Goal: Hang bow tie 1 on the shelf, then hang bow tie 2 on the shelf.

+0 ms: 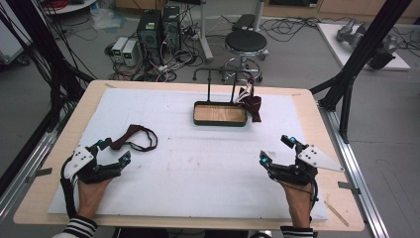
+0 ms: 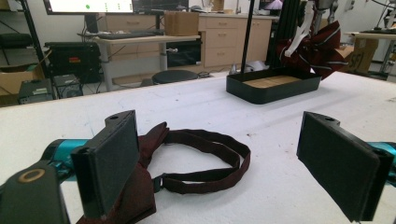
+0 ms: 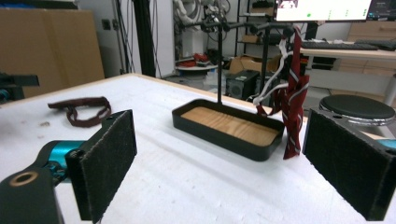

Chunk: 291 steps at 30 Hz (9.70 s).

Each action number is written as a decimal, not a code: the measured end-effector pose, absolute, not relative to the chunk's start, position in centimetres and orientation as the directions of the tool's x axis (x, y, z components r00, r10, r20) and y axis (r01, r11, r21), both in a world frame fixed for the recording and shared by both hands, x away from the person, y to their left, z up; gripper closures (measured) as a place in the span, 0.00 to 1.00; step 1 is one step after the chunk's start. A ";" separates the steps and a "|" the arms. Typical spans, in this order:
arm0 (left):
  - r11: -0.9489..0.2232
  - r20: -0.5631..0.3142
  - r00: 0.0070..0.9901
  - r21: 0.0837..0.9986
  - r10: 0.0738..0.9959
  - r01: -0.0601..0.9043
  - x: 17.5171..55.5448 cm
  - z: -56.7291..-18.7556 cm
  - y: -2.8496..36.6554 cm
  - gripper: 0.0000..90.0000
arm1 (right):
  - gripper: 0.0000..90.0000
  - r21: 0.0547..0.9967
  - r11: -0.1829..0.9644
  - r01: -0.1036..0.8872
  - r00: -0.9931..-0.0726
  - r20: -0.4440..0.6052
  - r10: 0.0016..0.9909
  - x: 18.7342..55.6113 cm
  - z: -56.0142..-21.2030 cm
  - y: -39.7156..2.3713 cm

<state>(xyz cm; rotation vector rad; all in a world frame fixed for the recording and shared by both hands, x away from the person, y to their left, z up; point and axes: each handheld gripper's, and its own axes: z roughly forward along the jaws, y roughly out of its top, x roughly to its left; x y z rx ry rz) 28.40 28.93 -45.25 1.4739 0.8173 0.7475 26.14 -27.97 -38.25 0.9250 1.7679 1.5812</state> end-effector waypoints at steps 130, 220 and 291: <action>-0.535 -0.044 0.625 0.471 0.779 0.701 40.1 -41.6 30.4 0.74 | 0.10 0.992 0.034 0.118 -0.574 0.040 0.818 24.7 -45.2 -28.4; -0.348 -0.020 0.774 0.886 0.633 0.307 40.7 -32.8 16.2 0.86 | 0.10 0.994 0.042 0.101 -0.576 0.024 0.817 24.5 -45.2 -28.3; -0.222 -0.105 0.718 0.912 0.688 0.346 48.6 -34.0 9.1 0.86 | 0.10 0.994 0.028 0.102 -0.571 0.035 0.820 24.5 -45.3 -28.4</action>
